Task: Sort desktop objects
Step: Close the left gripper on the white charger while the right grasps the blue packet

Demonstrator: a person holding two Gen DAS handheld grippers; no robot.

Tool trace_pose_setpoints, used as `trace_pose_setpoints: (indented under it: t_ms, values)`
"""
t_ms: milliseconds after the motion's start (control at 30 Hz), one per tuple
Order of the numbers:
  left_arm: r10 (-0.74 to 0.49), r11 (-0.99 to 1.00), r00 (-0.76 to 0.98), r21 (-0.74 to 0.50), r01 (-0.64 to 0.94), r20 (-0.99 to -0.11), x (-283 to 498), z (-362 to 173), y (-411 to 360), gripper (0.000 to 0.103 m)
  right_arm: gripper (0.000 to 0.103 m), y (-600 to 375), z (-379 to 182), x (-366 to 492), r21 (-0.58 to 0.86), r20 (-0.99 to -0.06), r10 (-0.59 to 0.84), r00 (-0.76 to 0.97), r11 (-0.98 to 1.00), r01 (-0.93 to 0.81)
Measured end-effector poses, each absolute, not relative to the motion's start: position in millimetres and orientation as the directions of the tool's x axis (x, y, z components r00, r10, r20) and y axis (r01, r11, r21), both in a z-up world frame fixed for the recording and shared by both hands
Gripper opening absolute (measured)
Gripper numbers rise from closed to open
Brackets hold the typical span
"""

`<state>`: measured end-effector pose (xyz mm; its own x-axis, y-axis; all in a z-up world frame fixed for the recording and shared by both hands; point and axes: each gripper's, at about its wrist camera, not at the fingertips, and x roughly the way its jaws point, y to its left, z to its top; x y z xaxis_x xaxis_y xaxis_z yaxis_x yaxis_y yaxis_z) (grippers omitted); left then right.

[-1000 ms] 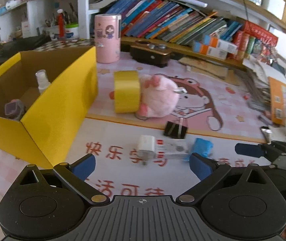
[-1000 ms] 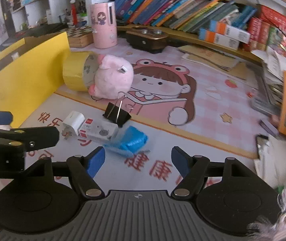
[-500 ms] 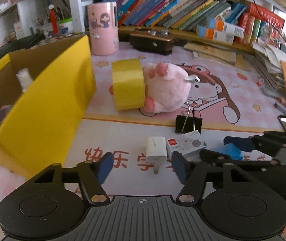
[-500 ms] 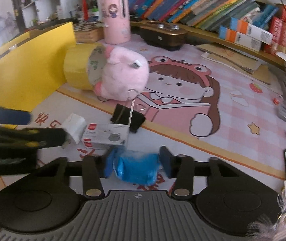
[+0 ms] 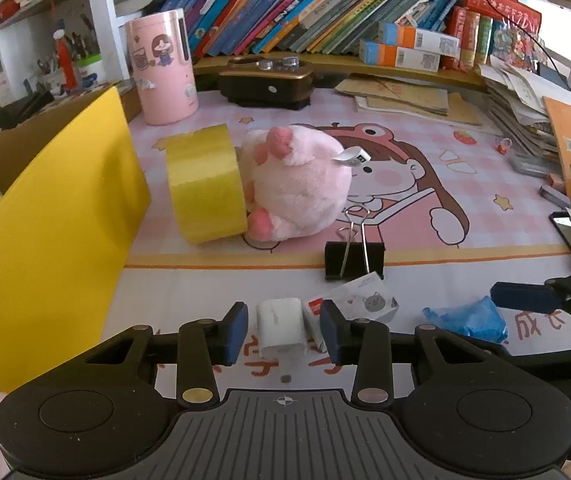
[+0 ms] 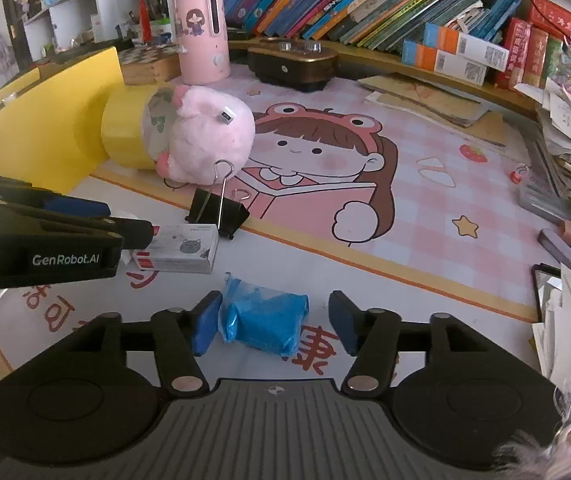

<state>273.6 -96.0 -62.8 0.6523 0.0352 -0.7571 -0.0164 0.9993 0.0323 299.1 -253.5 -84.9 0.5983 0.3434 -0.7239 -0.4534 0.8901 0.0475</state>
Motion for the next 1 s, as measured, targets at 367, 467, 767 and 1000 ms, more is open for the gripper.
trace_pose_setpoints:
  t_ms: [367, 467, 767, 1000]
  values:
    - [0.044, 0.999, 0.647, 0.038, -0.024, -0.761, 268, -61, -88, 0.038, 0.053, -254, -90, 297, 0.019, -0.744, 0.297, 0.599, 0.905, -0.425]
    - [0.053, 0.999, 0.643, 0.042, -0.032, -0.764, 268, -63, -85, 0.038, 0.052, -256, -89, 296, 0.011, -0.744, 0.285, 0.604, 0.909, -0.416]
    - [0.051, 0.997, 0.631, 0.071, 0.007, -0.774, 278, -75, -92, 0.032, 0.051, -250, -90, 296, -0.002, -0.742, 0.283, 0.608, 0.905, -0.425]
    - [0.032, 0.997, 0.634, 0.065, 0.029, -0.772, 275, -76, -93, 0.024, 0.048, -252, -90, 296, 0.002, -0.744, 0.278, 0.608, 0.911, -0.413]
